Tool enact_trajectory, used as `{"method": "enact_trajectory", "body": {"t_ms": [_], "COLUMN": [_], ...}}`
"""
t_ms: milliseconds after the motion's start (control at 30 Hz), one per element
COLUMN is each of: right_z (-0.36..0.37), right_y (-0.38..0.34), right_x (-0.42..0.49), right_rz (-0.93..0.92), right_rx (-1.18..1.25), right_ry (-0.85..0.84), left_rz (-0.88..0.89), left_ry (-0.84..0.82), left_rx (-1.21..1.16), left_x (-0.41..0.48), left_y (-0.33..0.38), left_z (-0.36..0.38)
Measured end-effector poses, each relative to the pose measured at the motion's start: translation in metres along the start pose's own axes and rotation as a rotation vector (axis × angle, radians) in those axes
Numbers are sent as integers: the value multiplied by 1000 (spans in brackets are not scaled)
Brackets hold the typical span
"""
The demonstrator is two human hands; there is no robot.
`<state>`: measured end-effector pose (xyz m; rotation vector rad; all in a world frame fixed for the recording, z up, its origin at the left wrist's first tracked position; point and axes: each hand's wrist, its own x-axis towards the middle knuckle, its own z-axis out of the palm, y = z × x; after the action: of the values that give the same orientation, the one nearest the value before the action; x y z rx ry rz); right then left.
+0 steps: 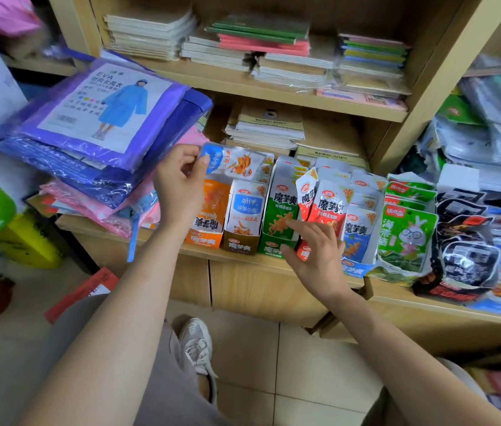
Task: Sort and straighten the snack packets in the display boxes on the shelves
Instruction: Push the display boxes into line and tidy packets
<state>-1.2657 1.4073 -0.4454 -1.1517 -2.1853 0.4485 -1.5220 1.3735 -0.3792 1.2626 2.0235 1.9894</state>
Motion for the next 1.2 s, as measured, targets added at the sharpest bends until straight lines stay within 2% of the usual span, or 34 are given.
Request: {"method": "enact_trajectory", "body": {"t_ms": [100,200,267,333,400,500,600,700,833,900,967,1100,1200], "right_z": [-16,-34,-40,-40,-35,-32,-29,-27,-26,-26,-26,-26,-26], "right_y": [-17,-40,-45,-41,-26,-3,12,17,17,16,17,18,16], "right_x": [16,31,39,43,41,30,20,15,15,16,15,12,12], "right_rz": [85,127,106,83,118,211,279,298,295,295,295,307,297], "right_rx": [204,415,471,378,247,241,224,230,239,252,267,269,274], "right_ry": [16,1,-1,35,99,141,139,132,130,131,133,133,140], "left_rz": [-34,-31,-8,52,150,321,294,285,341,313,222,58,30], "left_ry": [-71,-283,-411,-487,-514,-527,-727,-835,-608,-572,-630,-853,-855], "left_rx": [-103,-139,-168,-143,38,496,826,962,787,660,531,332,331], "left_x": [0,-5,-9,-12,-10,-9,-18,-25,-23,-19,-15,-17,-20], "left_y": [8,15,19,17,8,-7,-12,-18,-19,-14,-10,-7,-3], "left_z": [1,7,15,22,27,31,36,41,35,25,10,-16,-15]}}
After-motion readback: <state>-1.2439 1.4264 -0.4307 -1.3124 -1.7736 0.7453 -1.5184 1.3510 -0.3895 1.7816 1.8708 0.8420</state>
